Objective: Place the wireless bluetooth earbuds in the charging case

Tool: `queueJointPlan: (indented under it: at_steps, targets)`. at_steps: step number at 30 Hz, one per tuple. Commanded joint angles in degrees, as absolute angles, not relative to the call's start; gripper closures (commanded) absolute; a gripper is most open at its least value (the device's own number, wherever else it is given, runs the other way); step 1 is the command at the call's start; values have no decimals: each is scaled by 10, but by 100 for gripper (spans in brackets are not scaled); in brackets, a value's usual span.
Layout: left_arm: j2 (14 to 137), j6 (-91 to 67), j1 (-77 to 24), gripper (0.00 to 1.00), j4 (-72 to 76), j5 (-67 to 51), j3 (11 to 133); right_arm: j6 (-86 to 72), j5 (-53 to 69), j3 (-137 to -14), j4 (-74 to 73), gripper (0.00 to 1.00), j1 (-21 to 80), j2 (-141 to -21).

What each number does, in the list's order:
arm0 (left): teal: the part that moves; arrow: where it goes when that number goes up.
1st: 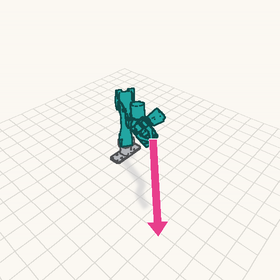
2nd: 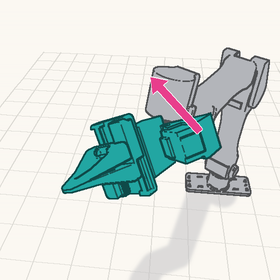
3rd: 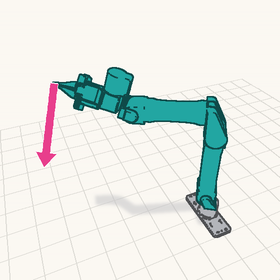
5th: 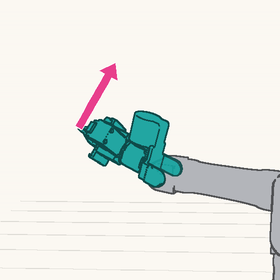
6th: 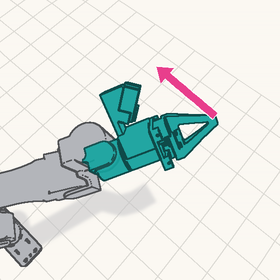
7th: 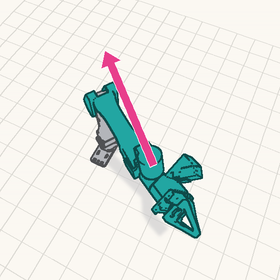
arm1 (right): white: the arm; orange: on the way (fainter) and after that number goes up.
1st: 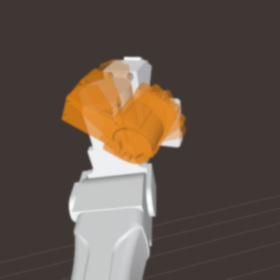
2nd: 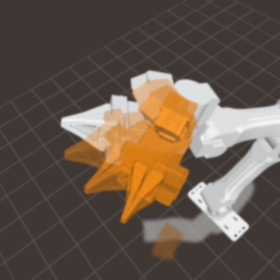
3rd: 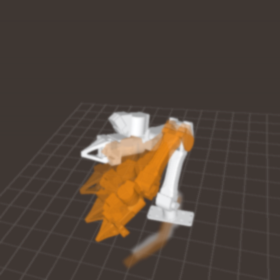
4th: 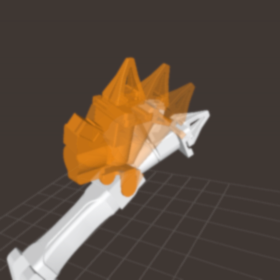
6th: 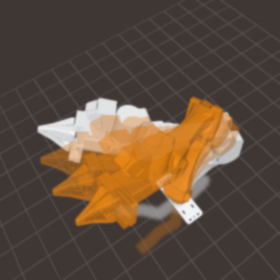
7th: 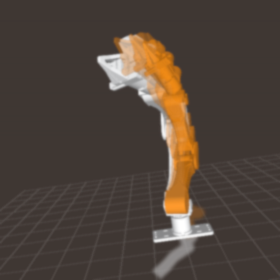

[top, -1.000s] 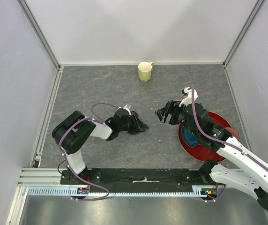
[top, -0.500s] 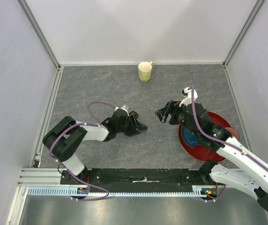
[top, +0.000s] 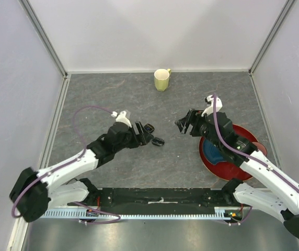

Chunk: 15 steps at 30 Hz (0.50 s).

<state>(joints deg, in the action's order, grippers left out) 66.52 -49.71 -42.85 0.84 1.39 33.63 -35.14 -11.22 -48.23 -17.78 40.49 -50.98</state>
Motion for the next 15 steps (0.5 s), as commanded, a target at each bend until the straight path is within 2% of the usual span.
queueJointPlan:
  at_steps: [1, 4, 9, 12, 15]
  targets:
    - [556, -381, -429, 14, -87, 174, 348, -358, -57, -484, -163, 15, 355, -520]
    - [504, -338, -429, 13, -134, 233, 359, -363, -17, -483, -163, 13, 321, -533]
    - [493, -268, -428, 12, -187, 265, 396, -354, 63, -474, -151, 8, 227, -559]
    - [503, -228, -414, 11, -182, 230, 403, -352, 147, -471, -142, 5, 153, -599]
    - [524, -210, -345, 11, -154, 153, 396, -329, 157, -476, -141, 2, 128, -637]
